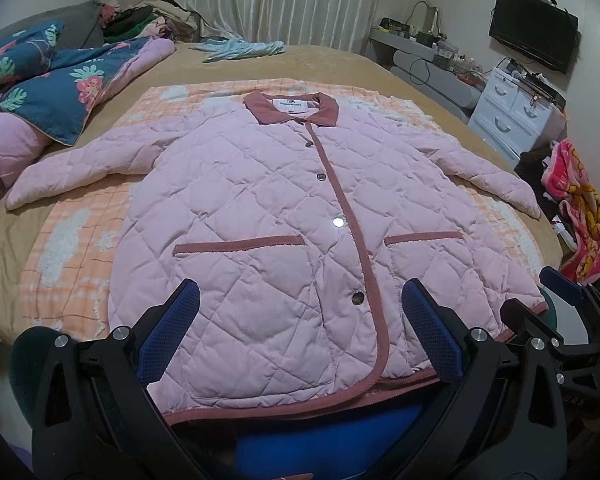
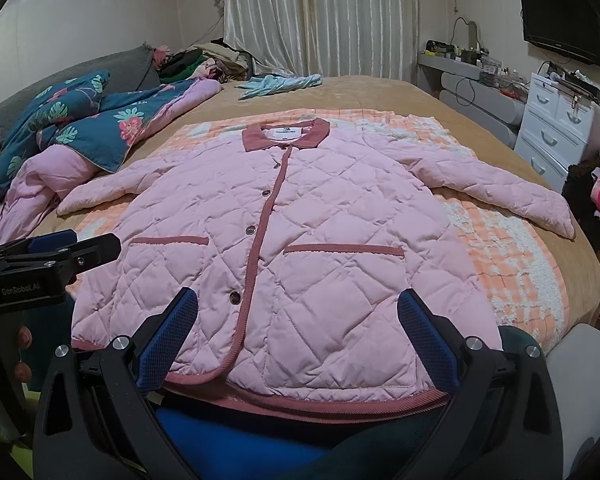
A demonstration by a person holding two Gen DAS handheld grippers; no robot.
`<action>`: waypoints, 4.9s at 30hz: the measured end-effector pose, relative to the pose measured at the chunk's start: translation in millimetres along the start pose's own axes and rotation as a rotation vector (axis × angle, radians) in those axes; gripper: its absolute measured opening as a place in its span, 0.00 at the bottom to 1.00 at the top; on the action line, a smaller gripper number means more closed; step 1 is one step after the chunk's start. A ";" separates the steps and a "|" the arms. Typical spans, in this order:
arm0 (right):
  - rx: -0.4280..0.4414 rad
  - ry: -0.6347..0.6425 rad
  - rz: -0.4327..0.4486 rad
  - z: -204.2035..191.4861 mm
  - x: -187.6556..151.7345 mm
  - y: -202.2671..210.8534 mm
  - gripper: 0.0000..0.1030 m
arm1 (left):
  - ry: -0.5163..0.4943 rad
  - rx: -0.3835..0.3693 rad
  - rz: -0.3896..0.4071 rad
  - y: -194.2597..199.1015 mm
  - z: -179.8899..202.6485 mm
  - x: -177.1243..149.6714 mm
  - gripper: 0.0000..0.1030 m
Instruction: Fold large clothes
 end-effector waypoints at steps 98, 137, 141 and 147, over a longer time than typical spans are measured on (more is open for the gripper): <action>-0.079 -0.127 0.204 103.1 223.4 -45.5 0.96 | 0.053 -0.017 0.023 -94.4 55.7 200.2 0.91; -0.413 -0.682 0.185 388.2 165.9 -110.1 0.96 | -0.103 -0.064 -0.086 -221.5 193.4 208.3 0.91; -0.420 -0.733 0.173 407.7 151.1 -119.0 0.96 | -0.111 -0.052 -0.098 -233.4 200.1 203.4 0.91; -0.455 -0.834 0.129 438.9 124.9 -132.1 0.96 | -0.133 -0.063 -0.131 -247.9 208.2 194.9 0.91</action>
Point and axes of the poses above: each gripper's, at about its wrist camera, not at the fingertips, and y roughly against the way its jaws point, z to its right, x to its top, the point moved 1 cm from there along -y, roughly the way its jaws point, and after that the axes turned 6 degrees about x, right-handed, at the moved point
